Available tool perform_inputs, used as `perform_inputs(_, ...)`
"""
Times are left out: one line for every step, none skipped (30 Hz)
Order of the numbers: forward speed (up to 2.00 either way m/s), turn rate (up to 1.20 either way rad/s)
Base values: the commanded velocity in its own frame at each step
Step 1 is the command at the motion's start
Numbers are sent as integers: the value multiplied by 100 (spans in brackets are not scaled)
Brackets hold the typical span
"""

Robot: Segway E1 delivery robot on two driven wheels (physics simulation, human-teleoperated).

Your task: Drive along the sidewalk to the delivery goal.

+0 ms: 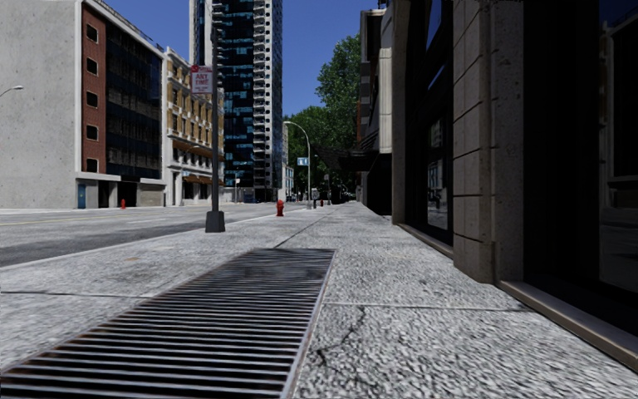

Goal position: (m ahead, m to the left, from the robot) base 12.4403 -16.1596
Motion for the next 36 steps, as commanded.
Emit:
perform_inputs(200, 0)
perform_inputs(200, 0)
perform_inputs(200, 0)
perform_inputs(200, -24)
perform_inputs(200, -105)
perform_inputs(200, -120)
perform_inputs(200, -120)
perform_inputs(200, -80)
perform_inputs(200, -5)
perform_inputs(200, -1)
perform_inputs(200, 0)
perform_inputs(200, 0)
perform_inputs(200, 0)
perform_inputs(200, 0)
perform_inputs(200, 0)
perform_inputs(200, 0)
perform_inputs(200, 0)
perform_inputs(200, 0)
perform_inputs(200, 0)
perform_inputs(200, 0)
perform_inputs(200, 0)
perform_inputs(200, 0)
perform_inputs(200, 0)
perform_inputs(200, 0)
perform_inputs(200, -1)
perform_inputs(200, -54)
perform_inputs(200, -83)
perform_inputs(200, -102)
perform_inputs(200, -110)
perform_inputs(200, -110)
perform_inputs(200, -104)
perform_inputs(200, -17)
perform_inputs(200, 0)
perform_inputs(200, 0)
perform_inputs(200, 0)
perform_inputs(200, 0)
